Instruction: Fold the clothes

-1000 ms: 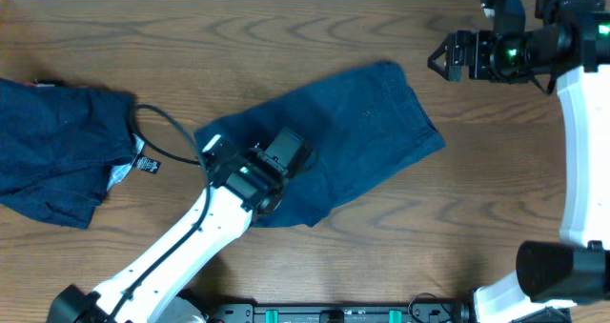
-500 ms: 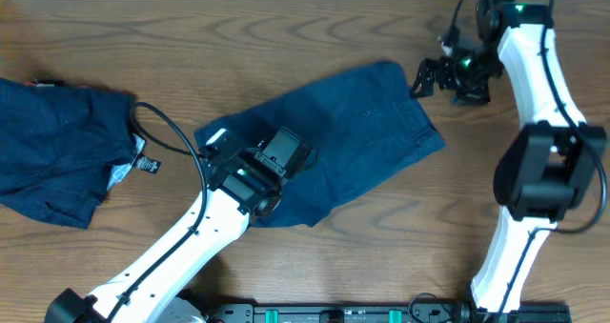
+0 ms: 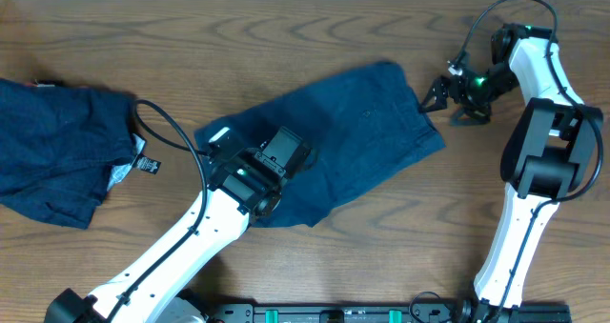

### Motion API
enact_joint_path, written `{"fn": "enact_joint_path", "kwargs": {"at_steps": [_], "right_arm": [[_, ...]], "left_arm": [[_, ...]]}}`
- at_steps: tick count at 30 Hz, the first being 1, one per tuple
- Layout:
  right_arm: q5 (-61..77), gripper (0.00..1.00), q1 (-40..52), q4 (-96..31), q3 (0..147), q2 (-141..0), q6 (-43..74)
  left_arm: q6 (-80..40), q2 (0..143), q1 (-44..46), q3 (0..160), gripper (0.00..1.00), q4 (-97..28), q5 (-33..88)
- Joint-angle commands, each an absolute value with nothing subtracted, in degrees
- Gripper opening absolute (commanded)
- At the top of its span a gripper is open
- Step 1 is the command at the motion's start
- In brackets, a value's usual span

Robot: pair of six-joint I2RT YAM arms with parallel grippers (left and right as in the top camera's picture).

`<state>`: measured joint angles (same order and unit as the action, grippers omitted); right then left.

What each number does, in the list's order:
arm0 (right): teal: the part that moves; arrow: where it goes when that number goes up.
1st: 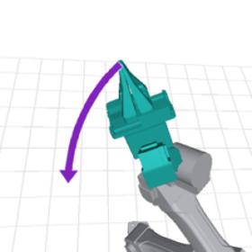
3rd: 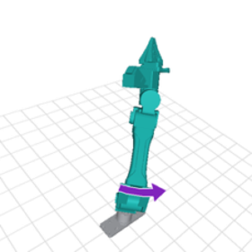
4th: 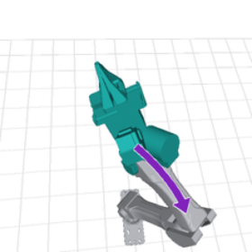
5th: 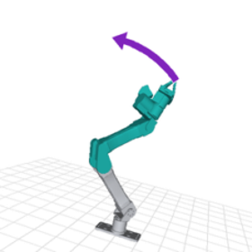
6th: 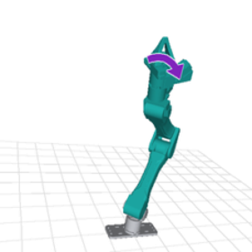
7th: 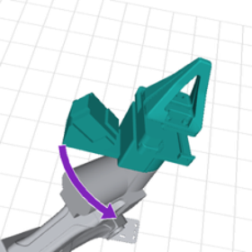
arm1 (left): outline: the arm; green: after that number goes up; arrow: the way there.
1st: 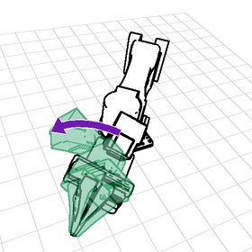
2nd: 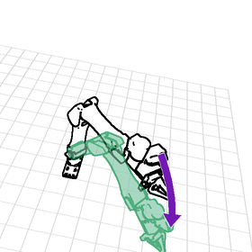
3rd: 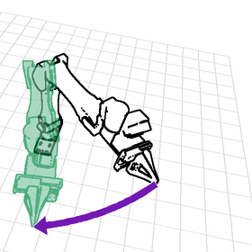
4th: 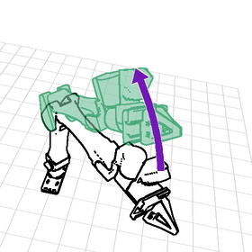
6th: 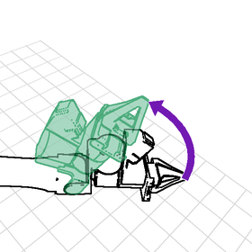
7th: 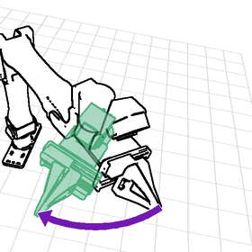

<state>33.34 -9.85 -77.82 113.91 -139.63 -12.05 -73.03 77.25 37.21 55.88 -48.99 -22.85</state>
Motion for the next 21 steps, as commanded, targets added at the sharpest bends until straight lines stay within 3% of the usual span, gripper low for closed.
{"fn": "enact_joint_path", "kwargs": {"at_steps": [1, 16, 19, 20, 21], "right_arm": [[39.2, 0.99, -8.1, -76.2, 113.3, -145.3, -19.0], [41.0, 0.97, 2.3, -75.6, 113.3, -146.3, -21.0], [40.7, 0.73, 4.3, -75.4, 113.3, -146.3, -21.5], [40.7, 0.61, 4.9, -75.3, 113.3, -146.3, -21.5], [40.5, 0.39, 5.3, -75.1, 113.3, -146.3, -21.5]], "left_arm": [[-71.6, 77.3, 36.9, 57.0, 0.95, -49.1, -23.4], [-71.6, 77.3, 36.9, 57.0, 0.95, -49.1, -23.0], [-71.5, 77.3, 36.9, 57.0, 0.95, -49.1, -22.5], [-71.6, 77.3, 36.9, 57.0, 0.95, -49.1, -22.3], [-71.6, 77.3, 36.9, 57.0, 0.95, -49.1, -21.9]]}}
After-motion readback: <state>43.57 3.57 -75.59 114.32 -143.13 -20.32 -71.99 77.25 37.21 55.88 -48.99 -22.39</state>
